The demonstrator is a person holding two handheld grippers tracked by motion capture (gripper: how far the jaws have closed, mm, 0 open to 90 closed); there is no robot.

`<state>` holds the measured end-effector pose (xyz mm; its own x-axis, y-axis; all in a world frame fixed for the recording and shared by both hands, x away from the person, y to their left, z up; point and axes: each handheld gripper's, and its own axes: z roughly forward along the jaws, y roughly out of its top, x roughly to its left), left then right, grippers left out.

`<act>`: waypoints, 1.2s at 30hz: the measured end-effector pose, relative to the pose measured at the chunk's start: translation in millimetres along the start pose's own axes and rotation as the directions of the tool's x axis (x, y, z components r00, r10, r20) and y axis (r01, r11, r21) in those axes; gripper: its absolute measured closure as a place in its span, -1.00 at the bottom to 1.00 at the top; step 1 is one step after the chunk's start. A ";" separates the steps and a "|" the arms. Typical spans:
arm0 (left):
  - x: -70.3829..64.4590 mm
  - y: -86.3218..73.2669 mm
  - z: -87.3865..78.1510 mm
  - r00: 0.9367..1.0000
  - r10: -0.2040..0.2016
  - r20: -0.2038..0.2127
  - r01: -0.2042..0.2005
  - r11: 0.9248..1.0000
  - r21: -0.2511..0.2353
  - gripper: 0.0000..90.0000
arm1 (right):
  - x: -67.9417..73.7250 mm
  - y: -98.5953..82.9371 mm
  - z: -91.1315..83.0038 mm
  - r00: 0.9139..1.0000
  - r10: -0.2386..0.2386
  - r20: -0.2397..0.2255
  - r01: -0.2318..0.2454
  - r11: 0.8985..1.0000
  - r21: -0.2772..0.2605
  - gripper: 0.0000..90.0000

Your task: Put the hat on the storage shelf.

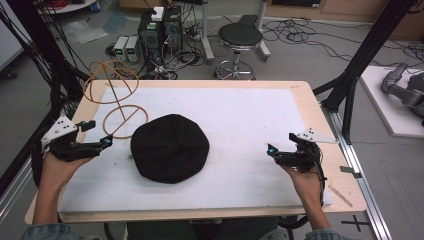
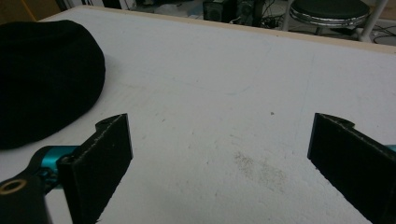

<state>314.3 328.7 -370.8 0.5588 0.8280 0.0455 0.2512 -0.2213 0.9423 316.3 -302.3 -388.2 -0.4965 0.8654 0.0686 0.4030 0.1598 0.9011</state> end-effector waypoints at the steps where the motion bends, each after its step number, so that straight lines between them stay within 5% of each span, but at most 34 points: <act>1: -0.2 -0.1 0.1 1.000 0.000 0.002 0.000 1.000 0.000 -0.57 | -0.4 -0.2 0.0 1.000 0.000 0.001 0.000 1.000 0.000 -0.86; 16: -5.6 4.8 0.7 1.000 0.011 0.013 -0.011 1.000 -0.015 -0.57 | -0.9 -0.6 -0.9 1.000 0.004 0.010 -0.004 1.000 0.005 -0.86; 29: -39.8 21.5 20.3 0.993 0.083 0.084 -0.080 0.996 -0.032 -0.57 | -1.8 -1.3 -2.5 1.000 0.006 0.013 -0.006 1.000 0.002 -0.86; 36: -48.5 24.2 27.0 0.990 0.084 0.111 -0.078 0.995 -0.058 -0.56 | -2.8 -2.3 -3.4 1.000 0.011 0.016 -0.011 1.000 0.005 -0.86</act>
<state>314.6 269.2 -359.1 0.6626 0.7438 0.0876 0.1607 -0.2555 0.9534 314.1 -306.7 -389.0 -0.4796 0.8746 0.0714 0.4124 0.1528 0.8981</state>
